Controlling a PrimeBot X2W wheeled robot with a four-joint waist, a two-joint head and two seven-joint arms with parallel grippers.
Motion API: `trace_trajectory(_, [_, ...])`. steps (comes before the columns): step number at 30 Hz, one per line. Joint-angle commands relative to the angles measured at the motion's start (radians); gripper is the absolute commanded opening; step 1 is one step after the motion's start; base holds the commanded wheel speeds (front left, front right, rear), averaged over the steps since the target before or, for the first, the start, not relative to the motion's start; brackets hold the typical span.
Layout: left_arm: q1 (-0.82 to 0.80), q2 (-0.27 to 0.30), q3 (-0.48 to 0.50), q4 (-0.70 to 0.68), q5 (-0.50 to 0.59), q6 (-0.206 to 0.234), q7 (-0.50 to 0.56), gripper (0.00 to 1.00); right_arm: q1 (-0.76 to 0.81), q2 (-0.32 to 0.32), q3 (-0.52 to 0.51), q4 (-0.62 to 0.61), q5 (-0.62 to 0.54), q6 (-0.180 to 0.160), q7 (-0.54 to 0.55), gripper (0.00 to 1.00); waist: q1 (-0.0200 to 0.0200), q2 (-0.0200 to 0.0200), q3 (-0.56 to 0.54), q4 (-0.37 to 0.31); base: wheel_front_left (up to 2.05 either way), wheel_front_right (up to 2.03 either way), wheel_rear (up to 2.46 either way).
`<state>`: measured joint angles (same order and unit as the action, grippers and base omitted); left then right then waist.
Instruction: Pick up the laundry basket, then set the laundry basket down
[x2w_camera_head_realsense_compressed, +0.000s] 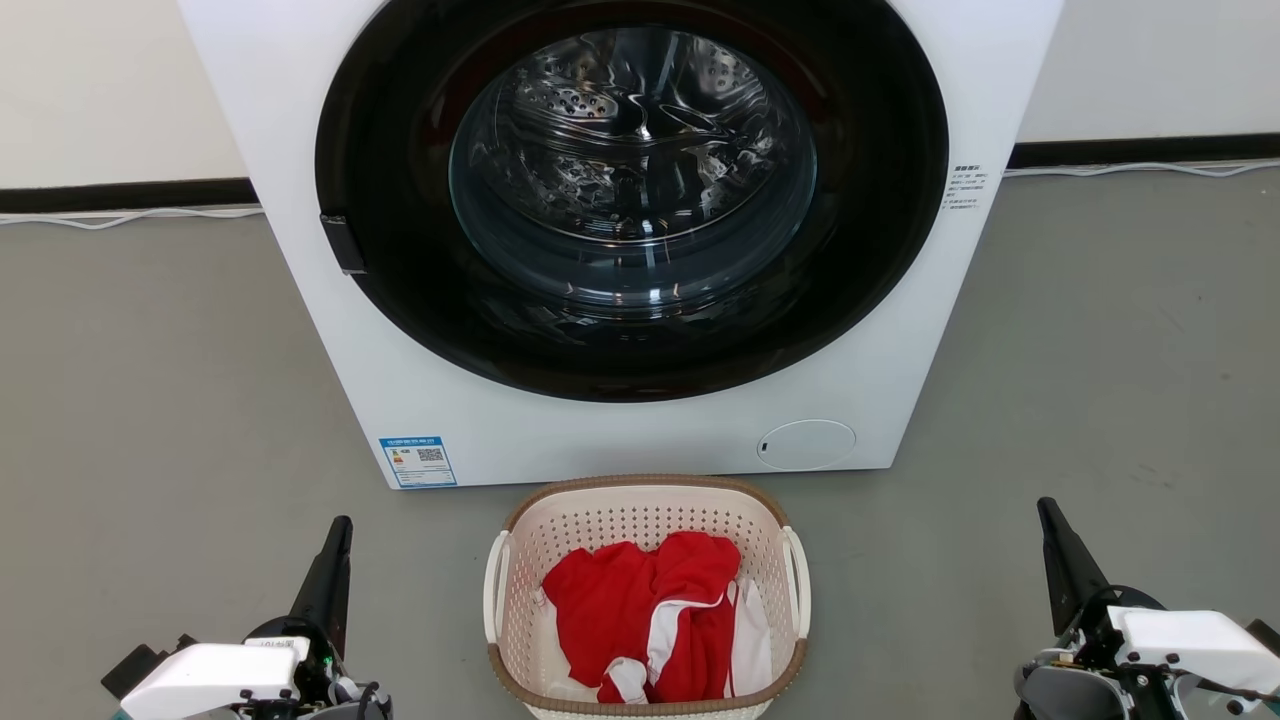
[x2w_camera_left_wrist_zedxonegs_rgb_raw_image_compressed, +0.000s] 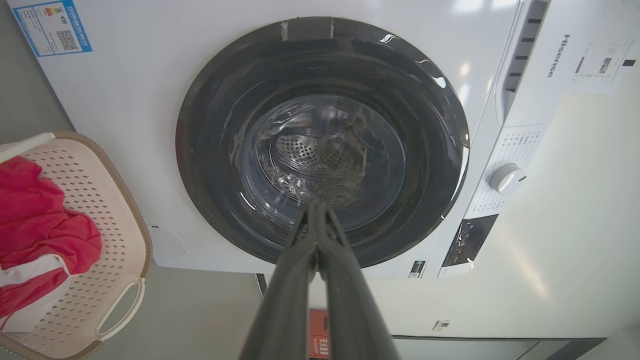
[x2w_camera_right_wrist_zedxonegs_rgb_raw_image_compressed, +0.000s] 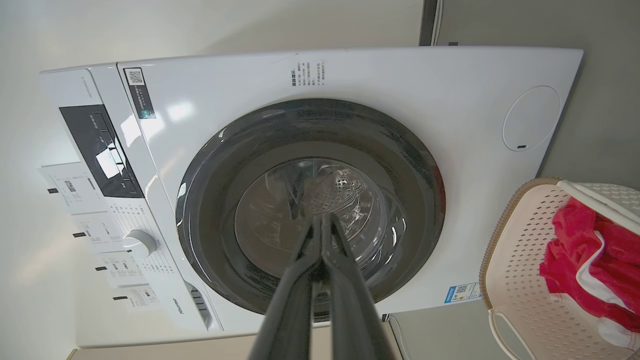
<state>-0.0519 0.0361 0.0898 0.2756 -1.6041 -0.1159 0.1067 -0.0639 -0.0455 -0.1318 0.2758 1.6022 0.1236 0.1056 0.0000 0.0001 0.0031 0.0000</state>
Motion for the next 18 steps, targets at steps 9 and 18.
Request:
trace_trajectory(9, [-0.056,0.014,0.024,-0.03,-0.004,-0.015,0.007,0.0,-0.044,-0.005,0.018,-0.031,0.006,0.007,0.008,0.0,0.0,-0.0001,0.0,0.0,0.0,0.0,0.0])
trace_trajectory(18, [-0.056,0.014,0.024,-0.03,-0.004,-0.015,0.007,0.0,-0.044,-0.005,0.018,-0.031,0.006,0.007,0.008,0.0,0.0,-0.0001,0.0,0.0,0.0,0.0,0.0])
